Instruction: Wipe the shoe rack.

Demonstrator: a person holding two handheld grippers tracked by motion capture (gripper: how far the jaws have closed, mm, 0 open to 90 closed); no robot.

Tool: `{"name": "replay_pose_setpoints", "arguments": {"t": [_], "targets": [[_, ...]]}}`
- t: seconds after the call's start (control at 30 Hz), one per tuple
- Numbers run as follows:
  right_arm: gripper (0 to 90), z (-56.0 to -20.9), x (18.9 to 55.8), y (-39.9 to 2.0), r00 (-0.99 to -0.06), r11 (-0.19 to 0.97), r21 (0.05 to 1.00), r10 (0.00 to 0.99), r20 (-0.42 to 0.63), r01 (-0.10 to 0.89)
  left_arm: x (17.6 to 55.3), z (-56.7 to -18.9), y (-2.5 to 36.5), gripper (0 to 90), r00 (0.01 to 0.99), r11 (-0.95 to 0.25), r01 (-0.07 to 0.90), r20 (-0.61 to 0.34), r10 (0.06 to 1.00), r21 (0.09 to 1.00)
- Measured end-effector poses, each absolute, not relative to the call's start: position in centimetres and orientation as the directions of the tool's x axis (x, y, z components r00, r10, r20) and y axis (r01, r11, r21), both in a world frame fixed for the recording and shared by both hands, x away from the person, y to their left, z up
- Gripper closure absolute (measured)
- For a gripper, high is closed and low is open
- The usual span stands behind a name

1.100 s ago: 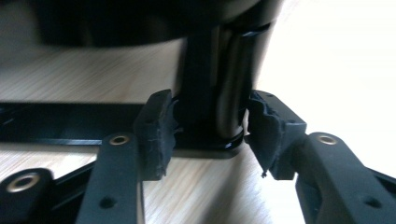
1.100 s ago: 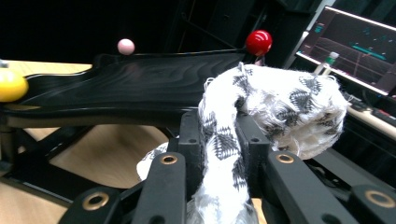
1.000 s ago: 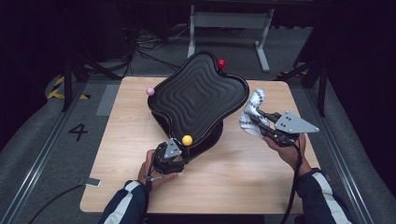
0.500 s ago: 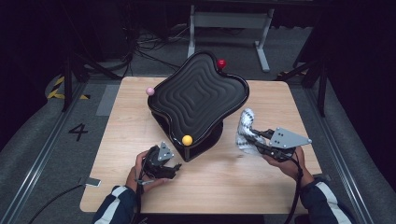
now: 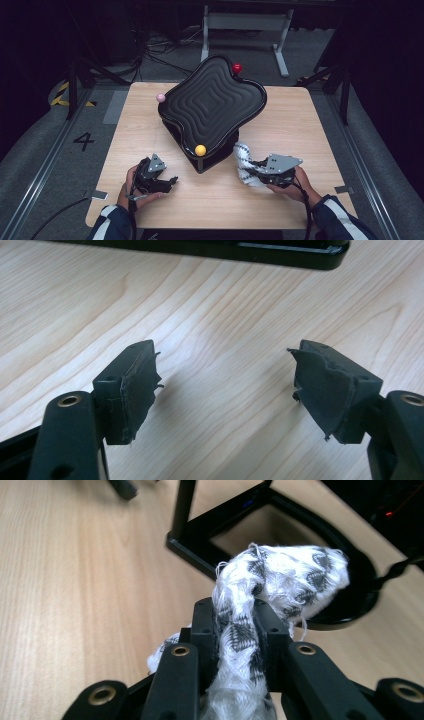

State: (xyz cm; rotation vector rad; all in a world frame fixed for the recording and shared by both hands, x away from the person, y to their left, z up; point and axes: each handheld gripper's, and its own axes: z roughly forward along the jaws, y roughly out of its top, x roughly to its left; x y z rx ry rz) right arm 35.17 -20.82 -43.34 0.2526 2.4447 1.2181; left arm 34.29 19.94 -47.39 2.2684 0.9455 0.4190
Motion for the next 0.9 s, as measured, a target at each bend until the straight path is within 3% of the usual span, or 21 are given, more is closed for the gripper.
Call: {"name": "replay_pose_setpoints", "arguments": {"t": [0.63,0.9], "targets": [[72.0,-46.3,32.8,-16.5,-0.978,0.707,0.701,0.069,-0.197,-0.092,34.3,-47.8,22.1,23.4,0.659,-0.486,0.56,-0.005,0.752,0.671],[67.2,-46.6,32.3,-15.9,-0.982,0.714,0.692,0.027,-0.186,-0.112,34.5,-47.9,21.9,22.0,0.663,-0.487,0.556,-0.006,0.748,0.674]]}}
